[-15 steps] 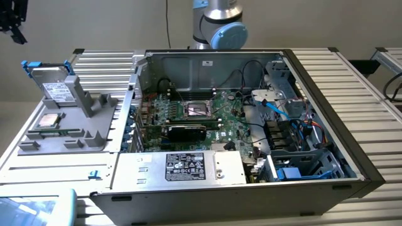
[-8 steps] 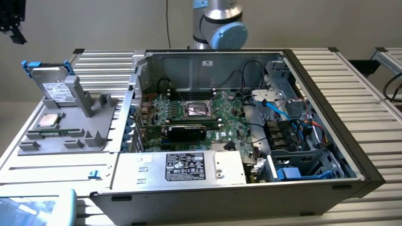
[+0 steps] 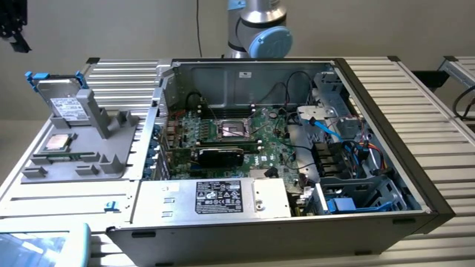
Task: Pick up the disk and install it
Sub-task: 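Pick up the disk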
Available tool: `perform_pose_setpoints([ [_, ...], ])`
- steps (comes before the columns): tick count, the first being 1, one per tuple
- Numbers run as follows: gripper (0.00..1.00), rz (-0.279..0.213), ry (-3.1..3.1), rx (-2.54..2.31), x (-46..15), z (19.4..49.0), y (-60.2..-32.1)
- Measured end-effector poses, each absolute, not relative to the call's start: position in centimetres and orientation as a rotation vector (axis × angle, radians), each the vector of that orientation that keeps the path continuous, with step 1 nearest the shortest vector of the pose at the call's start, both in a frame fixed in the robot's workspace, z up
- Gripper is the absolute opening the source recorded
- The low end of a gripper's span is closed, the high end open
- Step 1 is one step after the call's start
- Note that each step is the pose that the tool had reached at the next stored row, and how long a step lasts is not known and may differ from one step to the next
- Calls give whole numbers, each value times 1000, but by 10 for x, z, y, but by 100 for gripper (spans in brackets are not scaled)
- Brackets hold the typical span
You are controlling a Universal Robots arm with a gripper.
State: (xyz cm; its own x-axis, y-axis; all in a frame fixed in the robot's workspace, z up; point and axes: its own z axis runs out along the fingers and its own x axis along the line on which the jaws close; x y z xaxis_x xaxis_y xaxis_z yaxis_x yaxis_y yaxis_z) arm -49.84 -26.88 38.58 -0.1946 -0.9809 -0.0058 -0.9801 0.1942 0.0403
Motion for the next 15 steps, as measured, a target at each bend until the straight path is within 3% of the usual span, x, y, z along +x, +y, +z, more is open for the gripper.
perform_pose_setpoints([
  [15,11,-7,-2171,2247,-498,386,-269],
])
